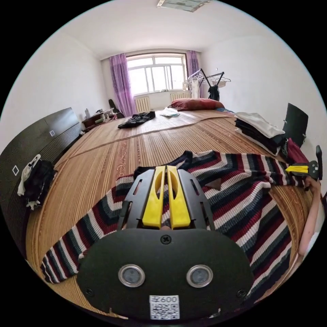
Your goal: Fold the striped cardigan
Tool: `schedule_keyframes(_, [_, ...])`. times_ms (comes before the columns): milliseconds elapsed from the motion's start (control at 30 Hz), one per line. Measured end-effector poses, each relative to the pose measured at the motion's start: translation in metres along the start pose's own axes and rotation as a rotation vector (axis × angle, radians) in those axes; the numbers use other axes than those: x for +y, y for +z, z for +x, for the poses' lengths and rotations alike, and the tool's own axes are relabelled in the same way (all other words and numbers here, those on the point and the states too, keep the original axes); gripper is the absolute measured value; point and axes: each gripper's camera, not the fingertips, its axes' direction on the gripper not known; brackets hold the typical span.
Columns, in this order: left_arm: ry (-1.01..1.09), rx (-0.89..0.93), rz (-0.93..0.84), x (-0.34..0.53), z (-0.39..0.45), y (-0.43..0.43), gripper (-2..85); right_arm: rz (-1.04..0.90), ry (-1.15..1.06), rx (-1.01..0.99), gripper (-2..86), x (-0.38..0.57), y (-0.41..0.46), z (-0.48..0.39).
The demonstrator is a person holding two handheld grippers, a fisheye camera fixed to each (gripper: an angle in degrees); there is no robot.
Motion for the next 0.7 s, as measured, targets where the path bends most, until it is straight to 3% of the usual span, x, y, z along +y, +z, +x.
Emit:
schedule_keyframes(167, [0.105,-0.240,-0.063,0.025,-0.036,-0.013,0.7,-0.007,0.059,-0.066,-0.8,0.000,0.001,0.014])
schedule_keyframes(333, [0.002,-0.053,-0.300,0.001,-0.081,0.093,0.8,-0.015,0.044,-0.043,-0.8,-0.002,0.004,0.006])
schedule_keyframes(533, [0.025,-0.011,-0.448,-0.016,-0.047,0.214,0.8,-0.014,0.042,-0.038,-0.8,-0.001,0.006,0.000])
schedule_keyframes(700, [0.013,-0.129,-0.423,-0.007,-0.020,0.240,0.4,-0.014,0.034,-0.026,-0.8,-0.001,0.006,-0.007])
